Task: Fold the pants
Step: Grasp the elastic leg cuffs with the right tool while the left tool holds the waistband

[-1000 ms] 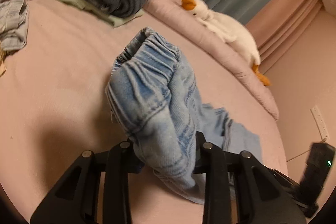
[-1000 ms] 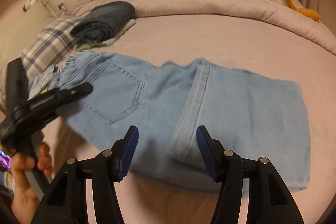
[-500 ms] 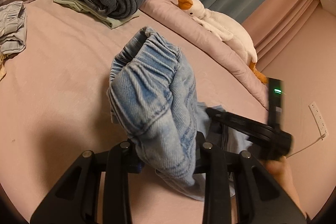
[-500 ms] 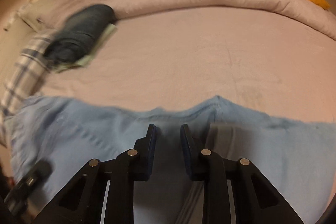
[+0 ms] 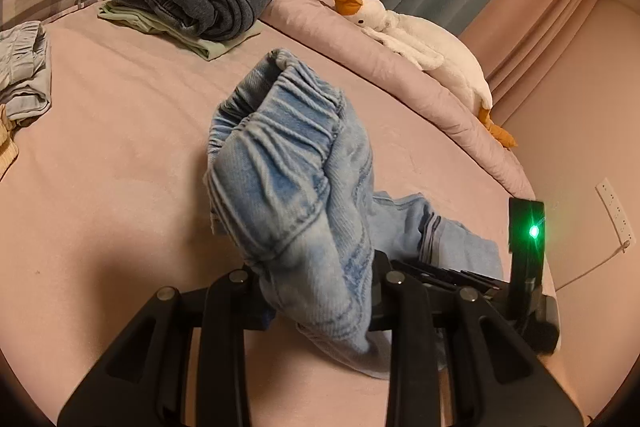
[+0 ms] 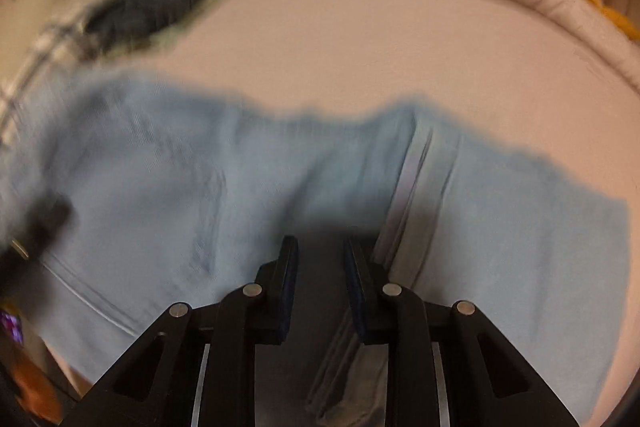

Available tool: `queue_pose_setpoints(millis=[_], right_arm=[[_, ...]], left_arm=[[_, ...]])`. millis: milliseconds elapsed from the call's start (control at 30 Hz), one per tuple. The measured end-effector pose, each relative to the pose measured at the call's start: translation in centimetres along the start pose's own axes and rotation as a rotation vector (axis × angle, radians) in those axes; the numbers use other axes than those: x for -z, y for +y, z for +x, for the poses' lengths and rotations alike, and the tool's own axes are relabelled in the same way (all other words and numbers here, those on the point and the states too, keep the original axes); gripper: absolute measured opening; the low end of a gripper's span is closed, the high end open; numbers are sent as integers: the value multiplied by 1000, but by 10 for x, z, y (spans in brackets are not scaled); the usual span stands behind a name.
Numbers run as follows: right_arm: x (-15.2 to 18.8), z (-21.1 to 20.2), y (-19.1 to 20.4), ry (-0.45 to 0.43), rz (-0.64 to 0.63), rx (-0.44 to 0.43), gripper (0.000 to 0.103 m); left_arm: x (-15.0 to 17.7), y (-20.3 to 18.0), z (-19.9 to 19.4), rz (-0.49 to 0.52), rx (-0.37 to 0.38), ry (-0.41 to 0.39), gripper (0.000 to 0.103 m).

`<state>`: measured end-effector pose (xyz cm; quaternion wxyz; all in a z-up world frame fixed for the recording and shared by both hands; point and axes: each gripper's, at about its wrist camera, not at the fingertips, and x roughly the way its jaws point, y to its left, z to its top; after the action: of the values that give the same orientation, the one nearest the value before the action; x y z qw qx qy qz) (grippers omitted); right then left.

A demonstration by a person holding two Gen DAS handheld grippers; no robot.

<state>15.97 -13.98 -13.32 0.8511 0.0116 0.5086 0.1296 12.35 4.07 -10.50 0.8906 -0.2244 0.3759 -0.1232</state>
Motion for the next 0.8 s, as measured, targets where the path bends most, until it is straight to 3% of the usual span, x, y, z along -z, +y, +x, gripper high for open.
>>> queue_pose_setpoints(millis=[133,300,433,567,800], right_arm=[[7,-17,3,20,43,-47,27],[55,-64,16,-46,-1,-109,27],[77,-42,14,8,-51,-93,27],[79,-43,15,2,-36,-107,27],[100,-77,-33,-66,169,-279,29]], left_arm=[[1,-5,-5,24,-17,-4,29],[3,-16,-11,76,-42,-12,29],[9,-28,-9,105,-42,4,29],[10,-41,-19,158,-58,-24,29],[13,-60,-27,235,-68,-38,29]])
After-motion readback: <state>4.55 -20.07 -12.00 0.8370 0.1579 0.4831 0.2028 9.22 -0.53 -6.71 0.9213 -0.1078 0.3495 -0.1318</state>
